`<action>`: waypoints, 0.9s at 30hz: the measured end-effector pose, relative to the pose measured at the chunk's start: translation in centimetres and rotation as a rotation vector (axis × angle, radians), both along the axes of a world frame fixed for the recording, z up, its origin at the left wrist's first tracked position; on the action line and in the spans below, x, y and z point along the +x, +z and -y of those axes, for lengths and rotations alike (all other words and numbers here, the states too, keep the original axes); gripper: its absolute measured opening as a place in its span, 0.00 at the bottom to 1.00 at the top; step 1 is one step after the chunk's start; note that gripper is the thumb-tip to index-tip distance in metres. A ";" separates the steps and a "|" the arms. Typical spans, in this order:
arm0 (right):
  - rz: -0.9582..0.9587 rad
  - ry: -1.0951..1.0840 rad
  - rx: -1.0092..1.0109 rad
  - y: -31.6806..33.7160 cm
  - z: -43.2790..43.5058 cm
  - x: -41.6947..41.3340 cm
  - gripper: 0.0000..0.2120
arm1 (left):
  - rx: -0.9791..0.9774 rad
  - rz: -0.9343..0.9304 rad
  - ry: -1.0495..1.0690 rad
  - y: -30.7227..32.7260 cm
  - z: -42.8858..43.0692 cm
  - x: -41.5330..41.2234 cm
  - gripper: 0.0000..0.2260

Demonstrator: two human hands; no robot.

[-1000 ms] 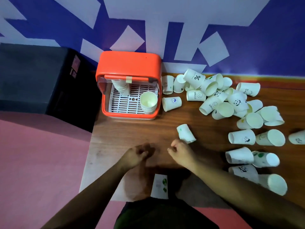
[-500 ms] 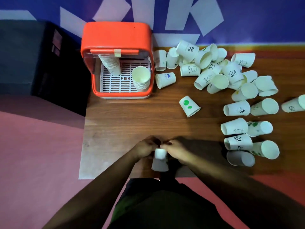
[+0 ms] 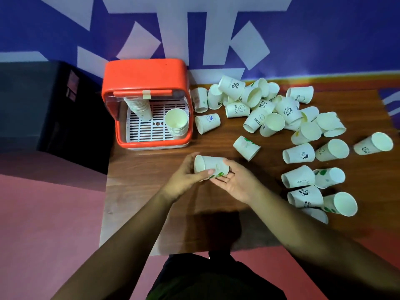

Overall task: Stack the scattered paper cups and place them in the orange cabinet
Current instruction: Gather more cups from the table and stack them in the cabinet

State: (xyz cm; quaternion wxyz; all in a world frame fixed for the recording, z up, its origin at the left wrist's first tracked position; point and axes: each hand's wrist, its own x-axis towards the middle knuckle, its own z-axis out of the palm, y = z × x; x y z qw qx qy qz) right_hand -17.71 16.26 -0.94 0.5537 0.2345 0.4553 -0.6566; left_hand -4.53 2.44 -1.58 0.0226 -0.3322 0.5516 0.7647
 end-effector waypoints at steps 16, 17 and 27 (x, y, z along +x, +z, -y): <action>-1.523 0.949 1.023 -5.1 -0.4 -11.0 0.30 | -0.287 -0.028 0.236 0.7 2.1 -1.7 0.25; -1.561 0.968 1.077 -5.4 -0.4 -11.0 0.28 | -0.305 -0.028 0.240 0.7 2.3 -1.4 0.26; -1.527 1.101 1.097 -5.5 -0.4 -10.7 0.31 | -0.481 -0.052 0.422 3.6 5.4 0.8 0.29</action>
